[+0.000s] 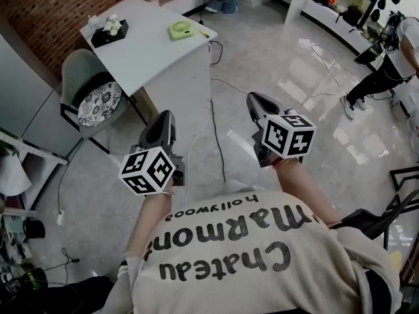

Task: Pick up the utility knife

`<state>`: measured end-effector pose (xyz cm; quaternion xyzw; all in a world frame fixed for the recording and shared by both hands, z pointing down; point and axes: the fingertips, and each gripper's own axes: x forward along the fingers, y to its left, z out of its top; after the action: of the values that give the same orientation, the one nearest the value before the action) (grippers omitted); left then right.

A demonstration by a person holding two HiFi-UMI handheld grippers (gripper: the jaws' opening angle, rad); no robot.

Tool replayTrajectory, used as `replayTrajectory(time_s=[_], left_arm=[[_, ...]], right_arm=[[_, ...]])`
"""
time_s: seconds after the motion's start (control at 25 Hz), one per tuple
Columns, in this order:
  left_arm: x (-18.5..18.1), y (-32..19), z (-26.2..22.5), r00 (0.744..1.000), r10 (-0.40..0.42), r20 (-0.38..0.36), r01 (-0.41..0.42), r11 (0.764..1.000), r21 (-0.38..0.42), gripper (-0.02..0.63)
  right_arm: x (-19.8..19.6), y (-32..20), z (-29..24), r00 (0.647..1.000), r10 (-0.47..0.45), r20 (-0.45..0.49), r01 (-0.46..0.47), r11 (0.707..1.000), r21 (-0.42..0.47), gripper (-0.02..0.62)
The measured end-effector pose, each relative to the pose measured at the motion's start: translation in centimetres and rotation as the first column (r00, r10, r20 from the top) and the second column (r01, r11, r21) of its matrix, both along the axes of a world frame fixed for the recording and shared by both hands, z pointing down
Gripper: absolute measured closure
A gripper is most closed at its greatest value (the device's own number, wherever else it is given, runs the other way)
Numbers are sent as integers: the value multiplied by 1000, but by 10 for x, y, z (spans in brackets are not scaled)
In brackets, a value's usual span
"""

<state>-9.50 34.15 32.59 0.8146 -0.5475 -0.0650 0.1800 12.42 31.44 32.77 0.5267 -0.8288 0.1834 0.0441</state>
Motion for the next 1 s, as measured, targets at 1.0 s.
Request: replayTrajectory(time_s=[1.0], left_arm=[[42,-224,-8,998,-59,-14,59,998,15,605]], right_arm=[[28,-233,-8,994,-110,16,109,994,22,593]])
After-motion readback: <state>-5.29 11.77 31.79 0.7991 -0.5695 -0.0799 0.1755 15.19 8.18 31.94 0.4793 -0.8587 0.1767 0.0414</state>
